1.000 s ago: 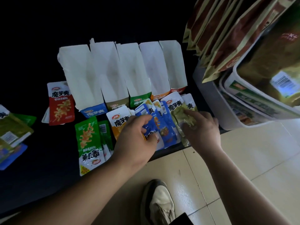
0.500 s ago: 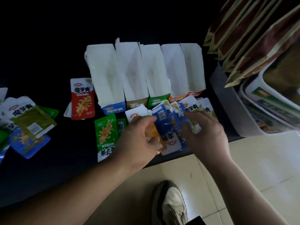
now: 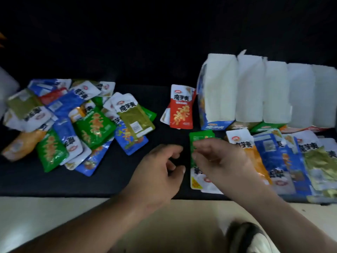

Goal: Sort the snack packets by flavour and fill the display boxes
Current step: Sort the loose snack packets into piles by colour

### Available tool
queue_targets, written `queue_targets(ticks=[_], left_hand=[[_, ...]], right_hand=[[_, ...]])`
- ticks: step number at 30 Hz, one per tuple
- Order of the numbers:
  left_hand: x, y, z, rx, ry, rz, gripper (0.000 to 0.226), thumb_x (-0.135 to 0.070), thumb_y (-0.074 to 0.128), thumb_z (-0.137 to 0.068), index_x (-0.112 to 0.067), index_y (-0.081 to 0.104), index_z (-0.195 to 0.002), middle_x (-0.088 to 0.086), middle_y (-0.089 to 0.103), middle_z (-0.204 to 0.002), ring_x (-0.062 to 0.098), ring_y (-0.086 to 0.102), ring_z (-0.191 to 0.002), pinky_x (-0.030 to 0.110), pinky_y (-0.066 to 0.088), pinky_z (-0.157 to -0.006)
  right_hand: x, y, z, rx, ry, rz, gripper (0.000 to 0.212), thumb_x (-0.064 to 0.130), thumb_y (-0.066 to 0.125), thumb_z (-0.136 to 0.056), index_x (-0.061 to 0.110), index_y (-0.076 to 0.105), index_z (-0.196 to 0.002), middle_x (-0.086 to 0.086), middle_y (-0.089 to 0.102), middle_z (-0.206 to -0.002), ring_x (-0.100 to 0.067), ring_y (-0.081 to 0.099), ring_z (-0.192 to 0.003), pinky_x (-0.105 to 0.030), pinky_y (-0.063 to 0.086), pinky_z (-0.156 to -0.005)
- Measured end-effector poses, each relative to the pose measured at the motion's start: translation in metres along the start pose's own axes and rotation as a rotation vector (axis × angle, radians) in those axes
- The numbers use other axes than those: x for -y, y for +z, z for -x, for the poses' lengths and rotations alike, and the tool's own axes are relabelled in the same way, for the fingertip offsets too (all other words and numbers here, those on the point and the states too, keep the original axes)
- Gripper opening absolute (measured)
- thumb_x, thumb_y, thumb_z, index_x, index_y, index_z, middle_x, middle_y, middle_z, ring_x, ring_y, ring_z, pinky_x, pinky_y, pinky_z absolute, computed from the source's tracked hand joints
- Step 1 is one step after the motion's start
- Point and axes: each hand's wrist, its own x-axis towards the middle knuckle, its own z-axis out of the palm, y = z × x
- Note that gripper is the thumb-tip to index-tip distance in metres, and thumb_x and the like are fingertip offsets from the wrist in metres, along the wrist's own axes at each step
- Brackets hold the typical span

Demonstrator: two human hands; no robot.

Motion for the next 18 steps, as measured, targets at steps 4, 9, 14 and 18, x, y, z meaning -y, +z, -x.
queue_targets(ticks=[4,9,14,18], left_hand=[[0.035,-0.018,0.021,-0.161,0.016,-0.121,0.03,-0.03,0.071,-0.087,-0.03,0.071,-0.117,-0.02,0.063,-0.109,0.002,0.063,-0.097,0.011,0.046,-0.075],[0.067,-0.068,0.007,-0.238,0.145,-0.593,0.045,-0.034,0.075,-0.081,-0.024,0.07,-0.125,0.0,0.055,-0.141,0.03,0.053,-0.128,0.049,0.05,-0.103],[0.07,-0.112,-0.037,0.073,-0.164,-0.942,0.109,-0.069,0.064,-0.083,-0.036,-0.003,-0.163,0.001,-0.023,-0.17,0.038,-0.025,-0.155,0.071,-0.014,-0.119],[0.081,-0.106,-0.028,0.094,-0.182,-0.843,0.104,-0.066,0.054,-0.088,-0.036,-0.013,-0.162,-0.007,-0.027,-0.169,0.033,-0.035,-0.152,0.067,-0.009,-0.123]], right_hand=[[0.02,0.03,-0.021,0.131,-0.027,0.1,0.026,0.025,0.079,-0.087,0.037,0.074,-0.11,0.024,0.073,-0.094,0.012,0.065,-0.095,-0.009,0.051,-0.084],[0.049,0.059,-0.058,0.24,-0.106,0.264,0.038,0.036,0.075,-0.09,0.039,0.068,-0.127,0.022,0.065,-0.118,0.004,0.059,-0.116,-0.023,0.05,-0.102],[0.073,0.106,-0.095,0.294,-0.268,0.395,0.055,0.031,0.067,-0.096,0.032,0.051,-0.148,0.01,0.042,-0.156,-0.005,0.043,-0.14,-0.003,0.033,-0.104],[0.072,0.13,-0.116,0.409,-0.253,0.52,0.067,0.037,0.058,-0.103,0.038,0.025,-0.162,0.009,0.001,-0.174,-0.011,-0.002,-0.16,-0.03,0.01,-0.126]])
